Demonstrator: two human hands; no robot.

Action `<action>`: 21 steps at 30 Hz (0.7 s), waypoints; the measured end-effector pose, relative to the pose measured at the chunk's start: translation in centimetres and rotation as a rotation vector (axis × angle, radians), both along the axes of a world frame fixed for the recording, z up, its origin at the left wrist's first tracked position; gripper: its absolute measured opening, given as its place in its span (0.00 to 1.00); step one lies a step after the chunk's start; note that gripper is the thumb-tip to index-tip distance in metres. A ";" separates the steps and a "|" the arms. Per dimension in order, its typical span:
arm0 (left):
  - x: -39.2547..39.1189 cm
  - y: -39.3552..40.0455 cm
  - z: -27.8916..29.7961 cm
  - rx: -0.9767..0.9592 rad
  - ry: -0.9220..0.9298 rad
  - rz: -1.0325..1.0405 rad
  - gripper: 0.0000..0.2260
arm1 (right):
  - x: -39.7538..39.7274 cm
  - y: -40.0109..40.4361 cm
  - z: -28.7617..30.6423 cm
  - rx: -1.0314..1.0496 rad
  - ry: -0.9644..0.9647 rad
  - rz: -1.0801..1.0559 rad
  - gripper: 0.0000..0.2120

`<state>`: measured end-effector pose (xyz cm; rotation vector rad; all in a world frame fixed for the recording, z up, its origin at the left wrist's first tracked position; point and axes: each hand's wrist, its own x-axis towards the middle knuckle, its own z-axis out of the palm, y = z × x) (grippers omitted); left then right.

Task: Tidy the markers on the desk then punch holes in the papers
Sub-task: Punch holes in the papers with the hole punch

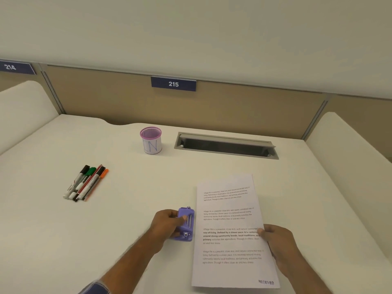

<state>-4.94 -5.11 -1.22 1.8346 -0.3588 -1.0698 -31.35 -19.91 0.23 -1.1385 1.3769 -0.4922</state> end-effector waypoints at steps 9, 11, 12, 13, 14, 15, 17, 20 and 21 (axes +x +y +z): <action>-0.9 -0.6 0.0 0.135 -0.234 0.156 0.09 | 0.4 -1.1 -1.4 0.055 -0.025 0.055 0.07; -0.6 -0.6 0.2 0.161 -0.235 0.171 0.07 | 0.7 -0.9 -1.7 0.063 -0.039 0.059 0.07; -0.6 -0.5 0.3 0.171 -0.232 0.167 0.06 | 0.9 -0.7 -1.8 0.067 -0.047 0.058 0.07; -0.5 -0.5 0.3 0.179 -0.230 0.155 0.06 | 1.0 -0.5 -1.9 0.074 -0.053 0.056 0.07; -0.4 -0.5 0.2 0.184 -0.221 0.141 0.07 | 1.2 -0.3 -2.1 0.081 -0.059 0.055 0.07; -0.3 -0.4 0.0 0.186 -0.213 0.129 0.07 | 1.3 -0.1 -2.2 0.088 -0.065 0.051 0.07; -0.3 -0.4 -0.2 0.183 -0.196 0.118 0.08 | 1.5 0.3 -2.4 0.094 -0.076 0.040 0.07; -0.3 -0.3 -0.4 0.159 -0.160 0.120 0.07 | 1.7 0.8 -2.7 0.091 -0.079 0.028 0.07; -0.3 -0.3 -0.4 0.154 -0.155 0.118 0.07 | 1.8 0.9 -2.7 0.093 -0.083 0.026 0.07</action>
